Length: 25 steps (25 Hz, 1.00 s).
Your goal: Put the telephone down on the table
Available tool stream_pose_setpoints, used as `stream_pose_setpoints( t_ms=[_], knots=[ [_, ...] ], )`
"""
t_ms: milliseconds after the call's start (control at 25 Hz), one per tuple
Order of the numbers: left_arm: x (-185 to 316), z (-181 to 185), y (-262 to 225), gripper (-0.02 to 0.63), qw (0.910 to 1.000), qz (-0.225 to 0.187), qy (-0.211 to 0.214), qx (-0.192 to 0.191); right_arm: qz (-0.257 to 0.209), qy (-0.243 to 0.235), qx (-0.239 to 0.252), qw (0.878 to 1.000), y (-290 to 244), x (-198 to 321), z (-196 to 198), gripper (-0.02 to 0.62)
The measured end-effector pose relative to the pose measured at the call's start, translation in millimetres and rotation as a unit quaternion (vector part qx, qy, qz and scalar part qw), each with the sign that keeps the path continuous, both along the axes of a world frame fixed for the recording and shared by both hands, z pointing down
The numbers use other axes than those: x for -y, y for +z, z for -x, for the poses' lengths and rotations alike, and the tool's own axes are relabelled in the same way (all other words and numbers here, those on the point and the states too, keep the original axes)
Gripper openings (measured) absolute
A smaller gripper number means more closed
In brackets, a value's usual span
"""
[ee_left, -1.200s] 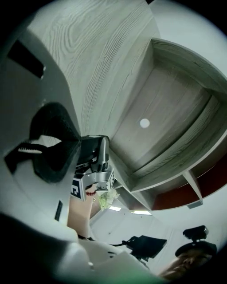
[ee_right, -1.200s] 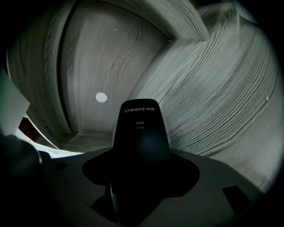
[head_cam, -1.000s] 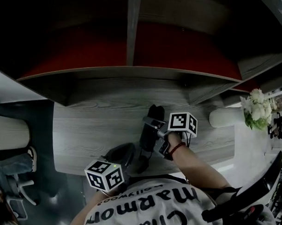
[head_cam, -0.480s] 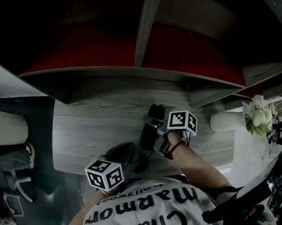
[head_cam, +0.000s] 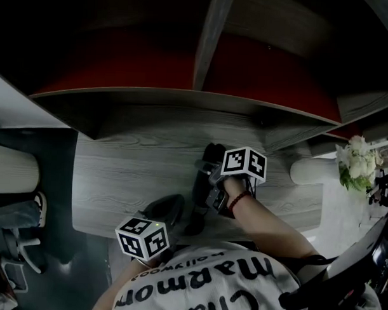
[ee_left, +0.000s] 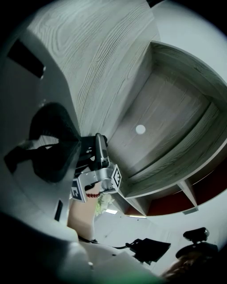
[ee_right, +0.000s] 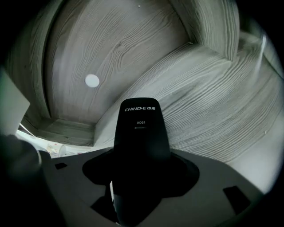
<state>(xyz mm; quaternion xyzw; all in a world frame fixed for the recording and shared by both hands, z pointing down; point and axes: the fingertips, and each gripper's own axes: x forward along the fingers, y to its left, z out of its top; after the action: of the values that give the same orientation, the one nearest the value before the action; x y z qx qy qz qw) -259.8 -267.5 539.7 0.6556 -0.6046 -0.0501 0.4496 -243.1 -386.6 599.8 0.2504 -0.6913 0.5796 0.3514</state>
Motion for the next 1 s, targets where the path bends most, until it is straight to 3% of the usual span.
stream_pose_setpoints(
  t_ms=[520, 800, 1000],
  knots=[
    [-1, 2, -1, 0.009, 1.0, 0.001, 0.004, -0.002, -0.04, -0.064, -0.05, 0.996, 3, -5, 3, 0.282],
    [-4, 4, -2, 0.008, 1.0, -0.001, 0.001, -0.001, -0.103, -0.142, -0.087, 0.981, 6, -13, 4, 0.282],
    [-8, 4, -2, 0.009, 1.0, -0.001, 0.0, -0.002, -0.126, -0.155, -0.096, 0.975, 7, -15, 4, 0.282]
  ],
)
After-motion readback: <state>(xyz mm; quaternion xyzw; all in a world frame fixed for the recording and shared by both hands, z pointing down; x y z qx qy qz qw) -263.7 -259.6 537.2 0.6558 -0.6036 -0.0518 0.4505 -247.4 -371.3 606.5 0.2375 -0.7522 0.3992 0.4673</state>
